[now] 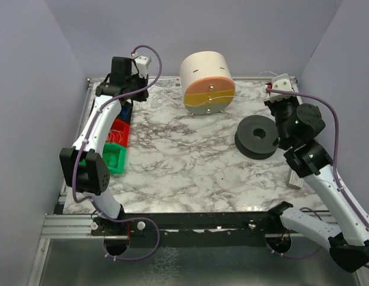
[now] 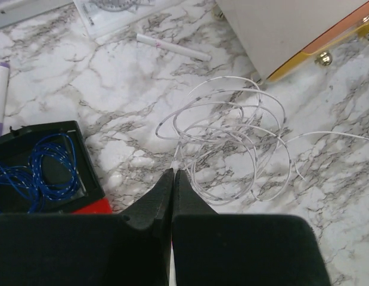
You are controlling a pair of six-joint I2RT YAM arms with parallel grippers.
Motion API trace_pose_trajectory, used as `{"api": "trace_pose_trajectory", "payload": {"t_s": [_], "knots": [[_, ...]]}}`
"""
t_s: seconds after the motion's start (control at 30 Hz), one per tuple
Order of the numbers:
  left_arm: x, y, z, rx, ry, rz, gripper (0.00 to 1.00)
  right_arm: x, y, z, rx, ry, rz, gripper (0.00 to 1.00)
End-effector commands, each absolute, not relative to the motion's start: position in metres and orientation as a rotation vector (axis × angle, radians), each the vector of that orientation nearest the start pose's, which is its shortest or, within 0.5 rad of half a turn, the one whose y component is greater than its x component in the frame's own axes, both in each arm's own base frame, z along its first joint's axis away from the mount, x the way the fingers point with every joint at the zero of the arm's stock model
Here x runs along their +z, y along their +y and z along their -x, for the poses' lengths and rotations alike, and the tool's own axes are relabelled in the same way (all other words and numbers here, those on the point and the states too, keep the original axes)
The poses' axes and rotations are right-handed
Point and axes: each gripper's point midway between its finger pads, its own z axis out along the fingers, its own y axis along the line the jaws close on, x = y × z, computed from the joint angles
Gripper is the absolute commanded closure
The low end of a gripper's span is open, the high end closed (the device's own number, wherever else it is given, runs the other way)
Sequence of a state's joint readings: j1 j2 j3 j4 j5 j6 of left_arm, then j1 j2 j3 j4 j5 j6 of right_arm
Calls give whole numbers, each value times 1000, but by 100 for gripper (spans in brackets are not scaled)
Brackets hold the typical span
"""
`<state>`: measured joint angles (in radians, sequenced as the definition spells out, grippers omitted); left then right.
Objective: Wrap the cables
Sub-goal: Adjust the cable at the center of the board.
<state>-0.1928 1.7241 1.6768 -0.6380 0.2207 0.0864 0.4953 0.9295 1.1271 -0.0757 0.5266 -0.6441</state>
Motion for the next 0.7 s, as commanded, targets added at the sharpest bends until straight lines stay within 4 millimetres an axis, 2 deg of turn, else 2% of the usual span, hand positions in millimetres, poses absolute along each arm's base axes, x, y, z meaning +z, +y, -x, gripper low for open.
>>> {"api": "trace_pose_trajectory", "payload": {"t_s": [0.0, 0.17, 0.2, 0.27, 0.37, 0.43, 0.67], "knots": [[276, -116, -440, -425, 2141, -416, 100, 445, 16, -310, -652, 1411, 297, 99], [290, -69, -448, -396, 2126, -253, 100, 457, -5, -300, -752, 1387, 239, 99], [291, -51, -449, -406, 2124, -214, 100, 459, -9, -297, -771, 1384, 230, 99], [293, -37, -447, -450, 2115, -181, 100, 462, -18, -291, -807, 1373, 211, 99], [295, -24, -444, -480, 2108, -153, 100, 467, -27, -281, -832, 1355, 192, 99], [295, -22, -442, -473, 2104, -160, 100, 471, -33, -274, -849, 1345, 182, 99], [296, -10, -443, -388, 2090, -187, 100, 500, -53, -252, -954, 1291, 145, 99]]}}
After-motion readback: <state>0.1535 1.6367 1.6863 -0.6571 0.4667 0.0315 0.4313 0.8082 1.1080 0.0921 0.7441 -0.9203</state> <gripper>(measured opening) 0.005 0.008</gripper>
